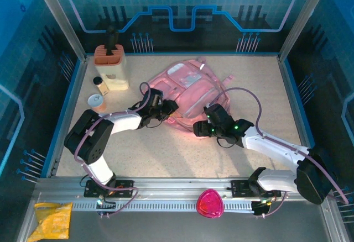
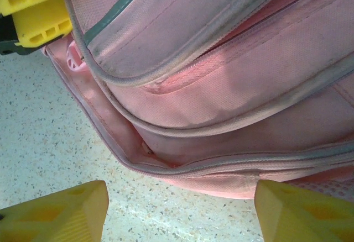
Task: Pack the student bag
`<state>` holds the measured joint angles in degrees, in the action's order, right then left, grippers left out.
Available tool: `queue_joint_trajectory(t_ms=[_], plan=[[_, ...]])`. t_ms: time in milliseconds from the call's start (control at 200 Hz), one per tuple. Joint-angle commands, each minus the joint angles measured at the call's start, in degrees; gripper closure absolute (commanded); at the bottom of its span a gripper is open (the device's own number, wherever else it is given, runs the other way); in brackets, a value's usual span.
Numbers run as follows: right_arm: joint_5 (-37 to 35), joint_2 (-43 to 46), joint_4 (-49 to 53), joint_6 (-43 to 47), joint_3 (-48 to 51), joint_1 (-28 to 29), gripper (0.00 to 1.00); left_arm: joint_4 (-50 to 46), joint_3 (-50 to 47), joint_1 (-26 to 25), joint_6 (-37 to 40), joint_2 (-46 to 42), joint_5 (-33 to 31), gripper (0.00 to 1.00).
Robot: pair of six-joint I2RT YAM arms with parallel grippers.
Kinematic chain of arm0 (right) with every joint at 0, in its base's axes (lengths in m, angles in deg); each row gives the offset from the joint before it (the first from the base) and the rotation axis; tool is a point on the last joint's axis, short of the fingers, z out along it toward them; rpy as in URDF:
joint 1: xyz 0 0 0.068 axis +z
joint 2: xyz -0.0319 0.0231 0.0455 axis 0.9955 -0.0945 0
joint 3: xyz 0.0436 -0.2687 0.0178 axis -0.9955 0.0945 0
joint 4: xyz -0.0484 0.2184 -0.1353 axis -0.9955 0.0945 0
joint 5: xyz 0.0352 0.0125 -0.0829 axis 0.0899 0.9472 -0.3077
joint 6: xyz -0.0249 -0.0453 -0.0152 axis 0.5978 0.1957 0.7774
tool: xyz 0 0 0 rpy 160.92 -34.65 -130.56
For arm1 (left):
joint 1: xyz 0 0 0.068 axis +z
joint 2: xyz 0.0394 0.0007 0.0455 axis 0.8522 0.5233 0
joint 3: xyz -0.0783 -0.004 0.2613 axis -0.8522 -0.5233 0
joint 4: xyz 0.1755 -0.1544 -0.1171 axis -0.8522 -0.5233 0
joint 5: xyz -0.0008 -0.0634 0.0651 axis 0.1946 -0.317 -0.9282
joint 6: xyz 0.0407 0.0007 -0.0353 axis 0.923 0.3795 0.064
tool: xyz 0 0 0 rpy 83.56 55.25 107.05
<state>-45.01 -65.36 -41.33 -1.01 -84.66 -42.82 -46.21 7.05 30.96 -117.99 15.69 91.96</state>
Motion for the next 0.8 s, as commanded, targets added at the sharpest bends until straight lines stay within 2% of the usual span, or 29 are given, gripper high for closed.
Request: queue_joint_trajectory(t_ms=[0,55,145,345,535,795], plan=[[-1.5,-0.4,-0.5,-0.4,0.2,0.7,0.29,3.1,1.4,-0.3,-1.0,-1.6,0.3,0.83],[-1.7,-0.6,0.2,-0.3,-0.7,0.7,0.29,2.7,1.7,-1.1,-0.9,-2.2,-0.1,0.91],[-2.4,-0.9,0.9,0.1,-1.7,0.7,0.28,1.8,2.6,-3.0,-0.6,-2.7,-1.0,1.00],[-4.5,-0.1,5.0,-0.6,-3.3,0.7,0.26,3.0,3.4,-6.7,-3.2,-2.5,-1.4,1.00],[-8.3,0.8,8.5,-2.3,-3.7,2.4,0.27,4.1,3.6,-10.6,-5.9,-2.4,-5.6,1.00],[-12.5,0.3,8.7,-6.9,-3.5,6.7,0.27,4.7,4.2,-12.0,-6.3,-1.5,-6.7,1.00]])
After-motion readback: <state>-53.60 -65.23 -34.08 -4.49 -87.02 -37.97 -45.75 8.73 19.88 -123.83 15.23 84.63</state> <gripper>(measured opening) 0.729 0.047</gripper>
